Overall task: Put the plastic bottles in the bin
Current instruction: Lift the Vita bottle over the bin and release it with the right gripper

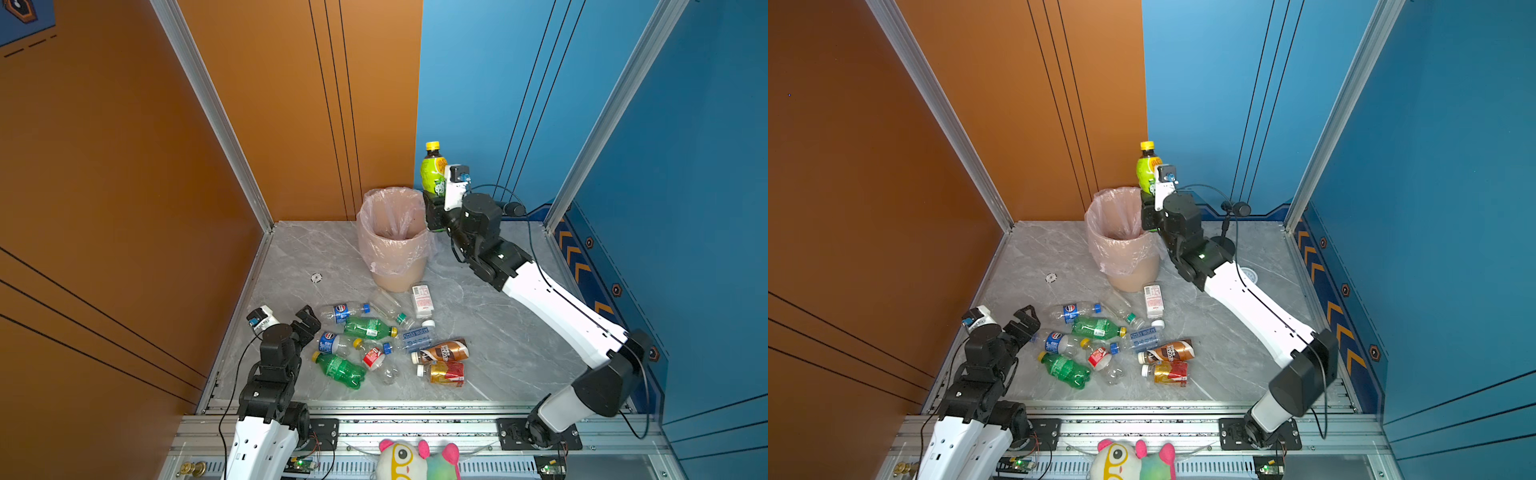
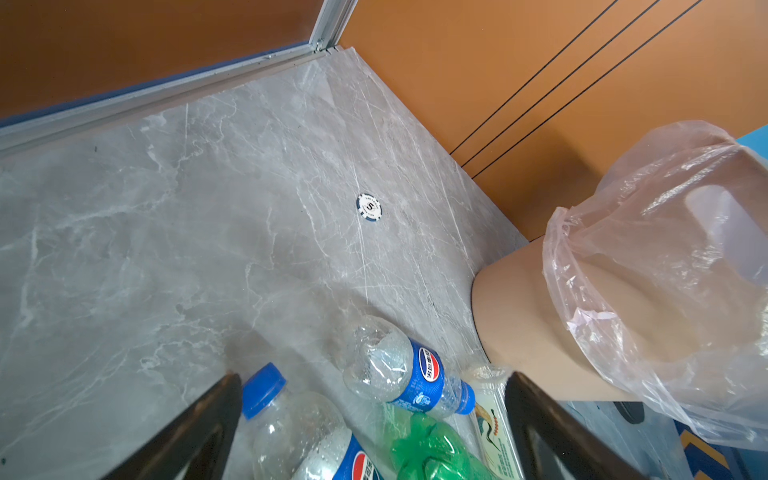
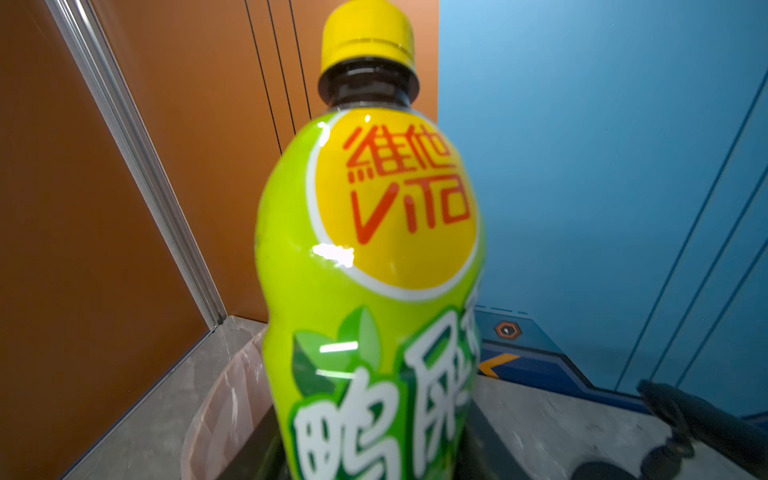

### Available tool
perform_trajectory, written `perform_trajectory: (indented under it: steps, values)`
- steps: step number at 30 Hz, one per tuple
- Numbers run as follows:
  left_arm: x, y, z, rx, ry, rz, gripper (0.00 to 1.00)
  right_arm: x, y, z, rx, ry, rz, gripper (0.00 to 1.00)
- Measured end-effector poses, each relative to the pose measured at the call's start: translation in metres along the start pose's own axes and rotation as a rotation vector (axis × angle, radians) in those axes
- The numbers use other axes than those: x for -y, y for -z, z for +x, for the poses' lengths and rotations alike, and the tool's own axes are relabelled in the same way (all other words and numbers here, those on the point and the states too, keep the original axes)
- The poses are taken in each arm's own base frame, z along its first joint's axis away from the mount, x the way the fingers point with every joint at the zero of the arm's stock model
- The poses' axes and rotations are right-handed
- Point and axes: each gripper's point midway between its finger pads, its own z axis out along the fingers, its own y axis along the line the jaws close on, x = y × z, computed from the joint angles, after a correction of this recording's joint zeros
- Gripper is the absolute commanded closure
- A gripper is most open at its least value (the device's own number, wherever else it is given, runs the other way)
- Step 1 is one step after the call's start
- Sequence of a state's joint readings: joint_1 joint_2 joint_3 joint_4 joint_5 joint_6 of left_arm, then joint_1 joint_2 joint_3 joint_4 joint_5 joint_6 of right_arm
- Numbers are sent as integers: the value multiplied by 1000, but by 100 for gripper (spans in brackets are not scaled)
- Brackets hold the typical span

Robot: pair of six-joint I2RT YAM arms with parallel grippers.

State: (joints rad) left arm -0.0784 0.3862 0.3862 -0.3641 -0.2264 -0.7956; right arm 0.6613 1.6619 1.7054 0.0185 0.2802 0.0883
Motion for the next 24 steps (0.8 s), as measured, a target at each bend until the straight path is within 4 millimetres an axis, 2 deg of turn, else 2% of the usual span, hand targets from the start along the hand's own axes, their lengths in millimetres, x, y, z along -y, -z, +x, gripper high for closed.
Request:
perform_trajectory:
  steps: [5, 10, 16, 24]
  values:
    - [-1, 3, 1, -3, 7, 1, 0, -26, -52, 17, -3, 50, -40, 51]
    - [-4, 4, 2, -8, 5, -4, 0, -39, -84, 45, -34, 94, -66, 51]
    - [-6, 5, 5, -17, 4, -10, 0, -43, -97, 79, -99, 120, -80, 50]
    - [-9, 5, 8, -30, 1, -24, 0, -44, -97, 83, -109, 122, -94, 45]
